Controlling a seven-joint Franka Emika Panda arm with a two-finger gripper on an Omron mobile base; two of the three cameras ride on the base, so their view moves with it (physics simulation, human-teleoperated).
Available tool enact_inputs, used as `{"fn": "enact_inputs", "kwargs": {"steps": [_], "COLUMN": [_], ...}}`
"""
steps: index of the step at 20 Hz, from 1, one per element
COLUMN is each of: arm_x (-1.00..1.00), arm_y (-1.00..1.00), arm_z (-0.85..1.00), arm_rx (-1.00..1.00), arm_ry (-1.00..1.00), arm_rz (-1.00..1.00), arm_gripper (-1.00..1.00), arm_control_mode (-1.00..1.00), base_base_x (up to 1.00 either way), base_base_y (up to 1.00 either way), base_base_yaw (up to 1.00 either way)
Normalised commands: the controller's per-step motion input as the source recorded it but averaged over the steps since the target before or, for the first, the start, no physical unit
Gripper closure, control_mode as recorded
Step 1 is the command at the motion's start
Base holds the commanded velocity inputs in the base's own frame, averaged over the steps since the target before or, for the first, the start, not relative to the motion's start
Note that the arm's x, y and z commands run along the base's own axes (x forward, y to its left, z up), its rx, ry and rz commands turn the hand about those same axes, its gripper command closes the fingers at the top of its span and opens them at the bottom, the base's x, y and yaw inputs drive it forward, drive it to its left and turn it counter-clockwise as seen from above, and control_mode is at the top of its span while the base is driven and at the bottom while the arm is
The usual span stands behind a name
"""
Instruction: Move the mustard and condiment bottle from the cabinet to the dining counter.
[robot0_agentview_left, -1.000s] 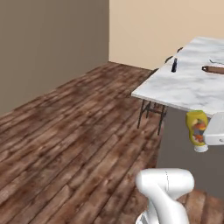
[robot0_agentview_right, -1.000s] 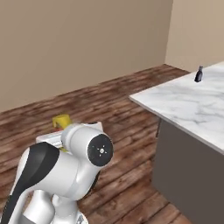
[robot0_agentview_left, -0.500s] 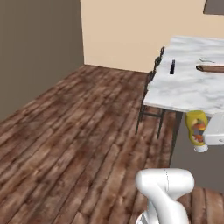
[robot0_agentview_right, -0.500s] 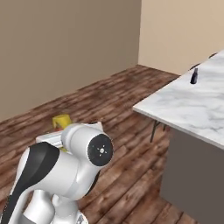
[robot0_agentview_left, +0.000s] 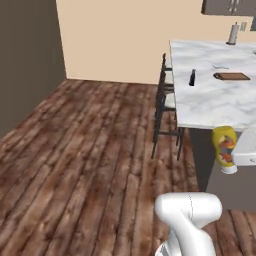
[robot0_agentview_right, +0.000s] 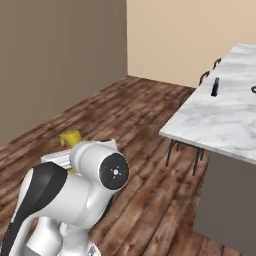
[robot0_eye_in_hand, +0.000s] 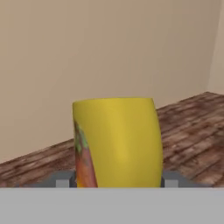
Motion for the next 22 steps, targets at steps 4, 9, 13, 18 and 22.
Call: {"fn": "enact_inputs", "kwargs": {"steps": [4,9,13,18,22], "arm_x": [0.00,0.00,0.00,0.00,0.00], "arm_y": [0.00,0.00,0.00,0.00,0.00], "arm_z": [0.00,0.00,0.00,0.00,0.00], "arm_rx": [0.00,0.00,0.00,0.00,0.00], "arm_ry": [0.00,0.00,0.00,0.00,0.00], "arm_rz": [0.00,0.00,0.00,0.00,0.00], "arm_gripper": [1.00,1.00,1.00,1.00,1.00], "arm_control_mode": [1.00,1.00,1.00,1.00,1.00], "base_base_x": [0.61,0.57,0.56,0.58,0.58], "base_base_y": [0.61,0.58,0.55,0.56,0.54], "base_base_yaw": [-0.38,-0.38,-0.39,-0.38,-0.38]}}
